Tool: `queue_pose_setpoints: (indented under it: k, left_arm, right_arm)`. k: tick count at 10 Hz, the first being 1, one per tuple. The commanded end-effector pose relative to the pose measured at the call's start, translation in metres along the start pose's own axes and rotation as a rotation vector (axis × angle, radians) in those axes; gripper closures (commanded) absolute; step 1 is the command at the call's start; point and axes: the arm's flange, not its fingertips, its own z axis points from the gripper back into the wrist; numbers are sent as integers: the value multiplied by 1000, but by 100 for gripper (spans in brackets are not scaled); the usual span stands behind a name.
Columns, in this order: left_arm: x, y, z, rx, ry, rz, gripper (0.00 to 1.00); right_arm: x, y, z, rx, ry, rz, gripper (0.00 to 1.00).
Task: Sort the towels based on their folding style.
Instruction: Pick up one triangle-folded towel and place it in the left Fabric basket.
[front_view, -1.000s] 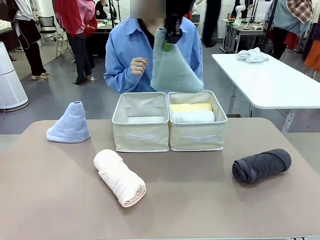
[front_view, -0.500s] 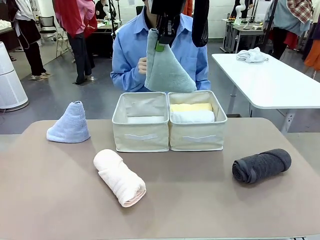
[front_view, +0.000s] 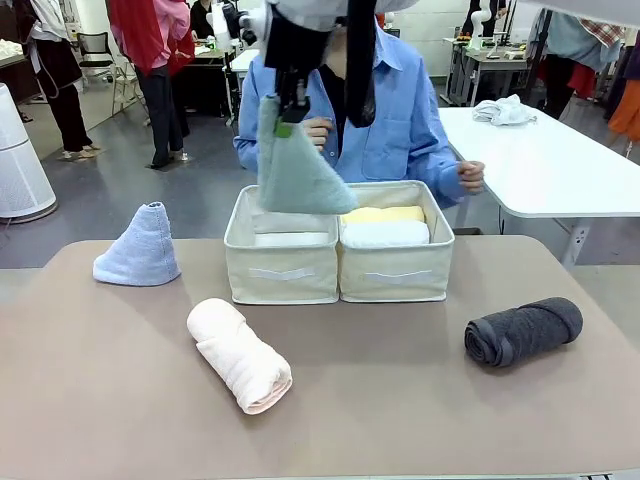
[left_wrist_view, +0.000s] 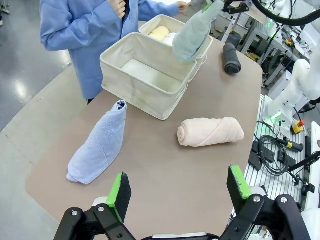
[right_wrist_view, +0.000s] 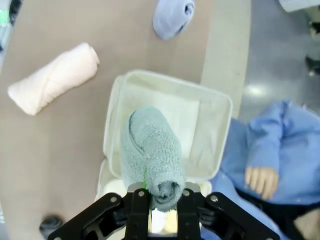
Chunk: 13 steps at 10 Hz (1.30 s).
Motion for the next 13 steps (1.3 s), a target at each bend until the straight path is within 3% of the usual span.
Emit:
queue_pose_setpoints:
  k: [1,9,13]
  left_arm:
    - [1,-1,-1,3,-12,-2,0]
    - [1,-1,-1,3,-12,-2,0]
    - [1,-1,-1,3,-12,-2,0]
  right_arm:
    - [12,-13,-10,-11,-58,27,82]
    - [24,-6,-101,86,-26,54,82]
    - [12,-17,-125,96,85,-6,82]
